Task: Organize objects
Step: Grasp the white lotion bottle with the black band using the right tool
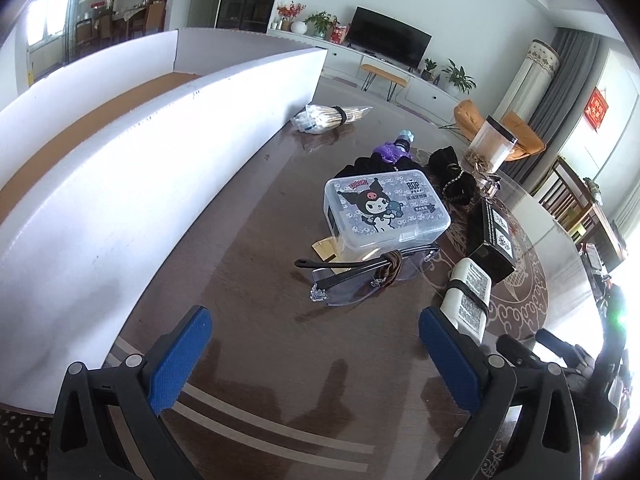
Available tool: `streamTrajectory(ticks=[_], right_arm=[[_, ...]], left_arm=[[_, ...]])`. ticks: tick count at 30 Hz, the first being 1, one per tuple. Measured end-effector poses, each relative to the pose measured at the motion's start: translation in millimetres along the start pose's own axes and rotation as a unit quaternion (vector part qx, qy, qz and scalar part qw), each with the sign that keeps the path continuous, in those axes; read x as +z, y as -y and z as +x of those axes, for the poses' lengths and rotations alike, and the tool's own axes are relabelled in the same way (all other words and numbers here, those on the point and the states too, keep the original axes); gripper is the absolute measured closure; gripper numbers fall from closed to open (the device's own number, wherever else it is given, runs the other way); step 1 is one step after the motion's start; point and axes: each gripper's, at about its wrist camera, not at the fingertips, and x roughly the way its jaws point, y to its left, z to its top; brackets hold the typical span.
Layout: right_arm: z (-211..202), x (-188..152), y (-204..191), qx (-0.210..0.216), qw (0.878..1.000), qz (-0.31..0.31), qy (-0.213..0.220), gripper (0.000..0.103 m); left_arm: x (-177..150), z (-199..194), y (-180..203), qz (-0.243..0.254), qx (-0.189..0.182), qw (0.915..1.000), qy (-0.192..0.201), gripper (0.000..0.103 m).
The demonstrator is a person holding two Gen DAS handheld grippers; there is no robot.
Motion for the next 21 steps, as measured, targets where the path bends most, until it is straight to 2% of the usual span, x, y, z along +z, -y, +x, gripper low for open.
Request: streamTrajectory(ticks=[4, 6, 8, 9, 13, 15, 16, 18, 20, 21], right_arm=[[-14, -5, -10, 0.062, 0.997, 0.042, 0.003, 0.000], [-14, 1, -21, 0.099, 0.993, 0.060, 0.003, 0.000], [-7, 10, -36, 0.117, 0.991, 0.066, 0.003, 0.000], [-5, 13, -42, 0.118, 0.991, 0.064, 0.005, 0.000], [16, 29, -77, 0.066, 0.998, 0.003, 0.004, 0.000], [20, 31, -88, 0.056, 0.998, -0.026, 0.000, 0.000], [22, 31, -91, 0.047, 0.998, -0.042, 0.000, 0.003], [21, 27, -92, 0.026, 0.997, -0.065, 0.015, 0.021], [15, 23, -85, 0.019, 0.997, -0.065, 0.031, 0.047], [15, 22, -77, 0.016, 0.997, -0.062, 0.035, 0.048]], left_arm=[[-1, 1, 2, 0.000, 0.004, 1.0000, -0.003, 0.000], [-1, 0, 1, 0.000, 0.007, 1.0000, -0.001, 0.000], [-1, -1, -1, -0.005, 0.009, 0.9999, 0.000, 0.000], [-1, -1, -2, -0.008, 0.009, 0.9999, 0.000, 0.000], [-1, 1, -7, -0.019, 0.008, 0.9998, -0.006, 0.000], [-1, 2, -6, -0.018, 0.007, 0.9998, -0.007, 0.000], [-2, 3, -5, -0.015, 0.006, 0.9998, -0.008, 0.000], [-2, 4, -2, -0.008, 0.006, 0.9999, -0.012, 0.000], [-4, 6, 2, 0.000, 0.005, 0.9999, -0.016, 0.000], [-4, 7, 4, 0.004, 0.003, 0.9998, -0.019, 0.000]])
